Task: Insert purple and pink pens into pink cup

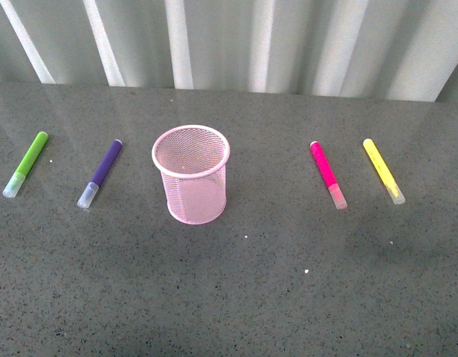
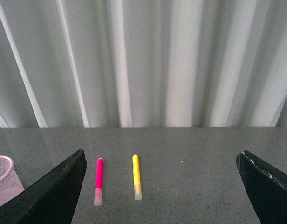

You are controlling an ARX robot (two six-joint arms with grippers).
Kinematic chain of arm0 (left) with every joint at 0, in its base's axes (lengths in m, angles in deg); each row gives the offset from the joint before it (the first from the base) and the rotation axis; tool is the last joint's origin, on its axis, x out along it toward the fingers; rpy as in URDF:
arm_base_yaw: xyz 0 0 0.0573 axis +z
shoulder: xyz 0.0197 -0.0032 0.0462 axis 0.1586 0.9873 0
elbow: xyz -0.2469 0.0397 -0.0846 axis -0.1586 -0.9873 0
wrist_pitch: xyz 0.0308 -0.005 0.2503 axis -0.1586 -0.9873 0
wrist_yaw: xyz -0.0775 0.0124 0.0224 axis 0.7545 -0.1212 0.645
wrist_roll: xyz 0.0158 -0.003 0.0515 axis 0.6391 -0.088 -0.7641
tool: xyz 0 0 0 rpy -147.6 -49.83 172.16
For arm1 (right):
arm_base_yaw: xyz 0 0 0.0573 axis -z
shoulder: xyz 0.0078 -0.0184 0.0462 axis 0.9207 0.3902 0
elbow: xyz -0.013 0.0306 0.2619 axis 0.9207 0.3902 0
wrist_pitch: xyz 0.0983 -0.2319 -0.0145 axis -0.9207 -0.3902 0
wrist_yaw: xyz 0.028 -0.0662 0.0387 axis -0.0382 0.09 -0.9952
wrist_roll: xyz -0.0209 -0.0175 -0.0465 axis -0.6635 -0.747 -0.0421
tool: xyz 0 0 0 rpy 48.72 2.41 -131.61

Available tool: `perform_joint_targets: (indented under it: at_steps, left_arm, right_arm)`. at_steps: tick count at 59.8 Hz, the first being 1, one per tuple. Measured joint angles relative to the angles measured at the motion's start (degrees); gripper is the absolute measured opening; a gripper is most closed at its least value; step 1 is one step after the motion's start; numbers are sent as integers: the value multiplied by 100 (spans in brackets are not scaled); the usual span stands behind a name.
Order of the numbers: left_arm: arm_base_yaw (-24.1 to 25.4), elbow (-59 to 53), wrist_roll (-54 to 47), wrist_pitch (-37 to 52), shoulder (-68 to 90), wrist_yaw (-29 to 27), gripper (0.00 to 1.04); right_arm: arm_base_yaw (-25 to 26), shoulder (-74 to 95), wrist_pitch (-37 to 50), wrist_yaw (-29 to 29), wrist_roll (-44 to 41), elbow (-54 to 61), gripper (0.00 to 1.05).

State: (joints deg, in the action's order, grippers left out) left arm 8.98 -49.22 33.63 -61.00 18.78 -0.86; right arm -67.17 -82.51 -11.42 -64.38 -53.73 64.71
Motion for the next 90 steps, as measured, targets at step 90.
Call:
perform_joint_targets:
  at_steps: [90]
  left_arm:
    - [0,0,2,0,0,0,98]
  right_arm:
    - [0,0,0,2,0,2,98]
